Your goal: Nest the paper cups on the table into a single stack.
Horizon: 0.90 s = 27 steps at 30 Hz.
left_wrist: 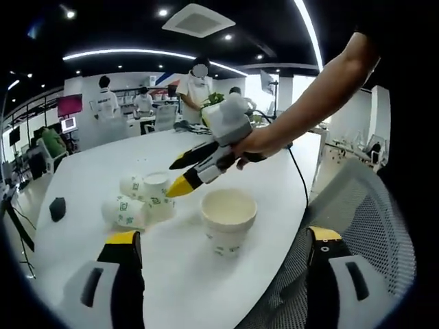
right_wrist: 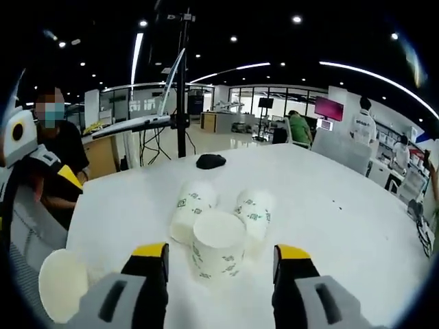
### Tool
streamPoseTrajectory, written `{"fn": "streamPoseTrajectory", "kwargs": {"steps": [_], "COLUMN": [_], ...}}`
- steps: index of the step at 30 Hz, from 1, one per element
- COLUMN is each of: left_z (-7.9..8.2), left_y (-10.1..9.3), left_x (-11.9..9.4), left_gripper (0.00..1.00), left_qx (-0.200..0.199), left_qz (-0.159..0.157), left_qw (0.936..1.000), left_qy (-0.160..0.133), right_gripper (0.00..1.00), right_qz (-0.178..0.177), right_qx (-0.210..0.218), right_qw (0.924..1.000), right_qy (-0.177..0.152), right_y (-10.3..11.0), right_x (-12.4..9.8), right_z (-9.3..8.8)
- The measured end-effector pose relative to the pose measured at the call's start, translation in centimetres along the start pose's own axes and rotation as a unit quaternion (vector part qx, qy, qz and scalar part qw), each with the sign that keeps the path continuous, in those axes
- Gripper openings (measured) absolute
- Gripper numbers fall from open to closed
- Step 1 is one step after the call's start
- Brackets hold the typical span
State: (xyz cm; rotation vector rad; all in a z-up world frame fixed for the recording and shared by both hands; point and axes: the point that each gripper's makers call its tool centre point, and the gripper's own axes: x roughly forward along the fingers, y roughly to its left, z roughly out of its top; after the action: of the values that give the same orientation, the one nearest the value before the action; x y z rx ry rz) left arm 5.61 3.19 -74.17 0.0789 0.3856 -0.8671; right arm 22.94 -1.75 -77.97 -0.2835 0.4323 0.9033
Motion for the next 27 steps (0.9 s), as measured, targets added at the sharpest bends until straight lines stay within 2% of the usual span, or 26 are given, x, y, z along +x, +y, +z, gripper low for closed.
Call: {"fn": "streamPoseTrajectory", "kwargs": {"steps": [3,6,15,19,23,27], "left_z": [0.1,-0.2,0.1,-0.1,-0.3,-0.4], "left_y": [-0.1,0.0,0.7,0.7,0.5,0.6], "left_x": [0.1,0.3,0.1,0.2,0.2,0.2], "left_gripper": [0.99,0.99,0.98,0.96,0.95,0.94], "left_qx": [-0.015,-0.008,0.004,0.013,0.018,0.021], "left_qz": [-0.006,0.000,0.021,0.022,0.020,0.020], "left_qw": [0.9999,1.0000,0.9998,0.9997,0.9996,0.9995], "left_qy": [-0.005,0.006,-0.002,0.003,0.010,0.011], "right_gripper": [0.58,0.57,0.52,0.46,0.43,0.35], "right_qz": [0.004,0.010,0.012,0.011,0.017,0.018], "right_qx": [0.003,0.000,0.007,0.013,0.007,0.003], "right_qw": [1.0000,0.9999,0.9999,0.9998,0.9998,0.9998], "right_qy": [-0.006,-0.004,-0.009,-0.007,-0.002,0.002], "right_y": [0.3,0.6,0.4,0.2,0.7,0.7], "right_x": [0.5,1.0,2.3,2.7,2.8,2.8], "right_z": [0.4,0.3,0.9,1.0,0.9,0.7]}}
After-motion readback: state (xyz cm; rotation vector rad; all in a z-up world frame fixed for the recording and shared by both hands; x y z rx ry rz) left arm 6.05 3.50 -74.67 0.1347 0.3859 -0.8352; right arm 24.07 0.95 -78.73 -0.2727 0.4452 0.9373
